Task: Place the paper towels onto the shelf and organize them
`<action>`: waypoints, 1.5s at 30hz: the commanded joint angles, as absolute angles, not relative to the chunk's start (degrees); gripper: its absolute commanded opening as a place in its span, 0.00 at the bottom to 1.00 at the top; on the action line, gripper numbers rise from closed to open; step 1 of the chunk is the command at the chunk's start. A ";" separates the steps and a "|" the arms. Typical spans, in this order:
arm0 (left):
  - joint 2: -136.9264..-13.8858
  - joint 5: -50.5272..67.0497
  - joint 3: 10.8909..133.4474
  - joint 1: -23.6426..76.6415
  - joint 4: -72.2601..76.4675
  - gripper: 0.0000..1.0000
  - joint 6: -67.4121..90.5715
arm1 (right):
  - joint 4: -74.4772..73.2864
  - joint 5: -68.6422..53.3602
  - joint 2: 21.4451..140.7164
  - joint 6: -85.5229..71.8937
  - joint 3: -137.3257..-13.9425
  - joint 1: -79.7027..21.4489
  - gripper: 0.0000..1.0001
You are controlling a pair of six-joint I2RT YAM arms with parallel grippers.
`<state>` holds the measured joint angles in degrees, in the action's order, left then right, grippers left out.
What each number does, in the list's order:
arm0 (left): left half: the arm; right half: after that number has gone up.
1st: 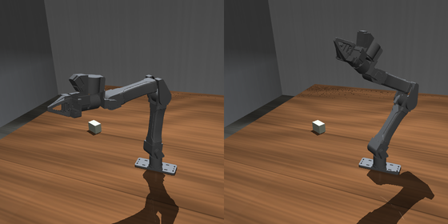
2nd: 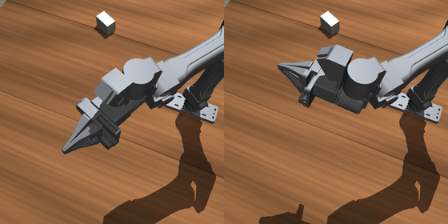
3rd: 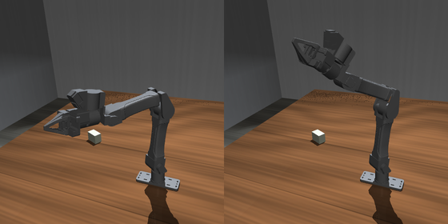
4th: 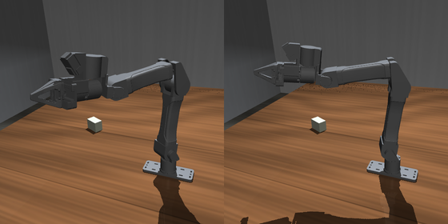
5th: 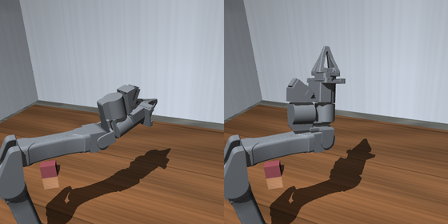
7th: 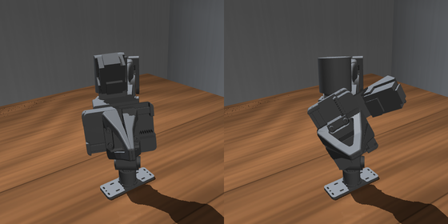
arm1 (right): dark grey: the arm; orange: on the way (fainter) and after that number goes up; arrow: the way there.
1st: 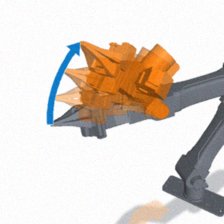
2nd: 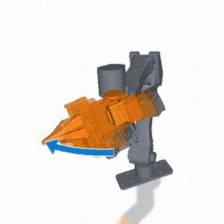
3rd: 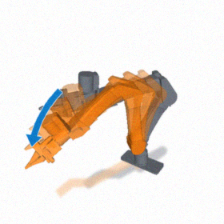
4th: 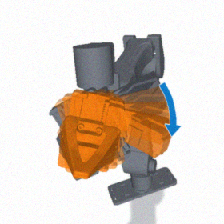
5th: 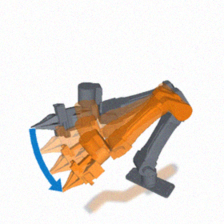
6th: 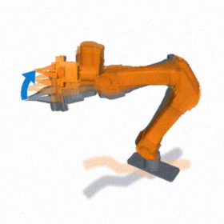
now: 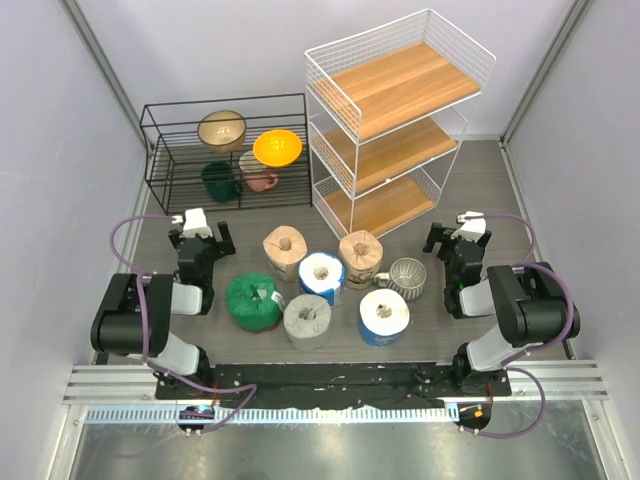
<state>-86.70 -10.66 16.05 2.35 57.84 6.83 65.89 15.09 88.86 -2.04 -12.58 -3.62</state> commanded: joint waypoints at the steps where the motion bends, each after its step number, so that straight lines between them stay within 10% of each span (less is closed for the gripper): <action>1: -85.69 -10.37 17.31 2.29 59.33 1.00 6.06 | 68.20 15.38 88.33 -1.93 -13.54 -3.51 1.00; 13: -82.37 -5.49 16.09 2.37 60.12 1.00 4.23 | 59.35 22.21 81.58 -4.65 -15.46 -3.34 1.00; 25: -58.90 -12.92 24.61 2.46 28.06 1.00 15.54 | 31.05 26.54 52.50 -15.28 -23.02 -3.34 1.00; 45: -46.23 2.63 33.58 2.29 1.49 1.00 39.64 | 0.70 2.48 52.12 -28.14 -37.79 -3.34 1.00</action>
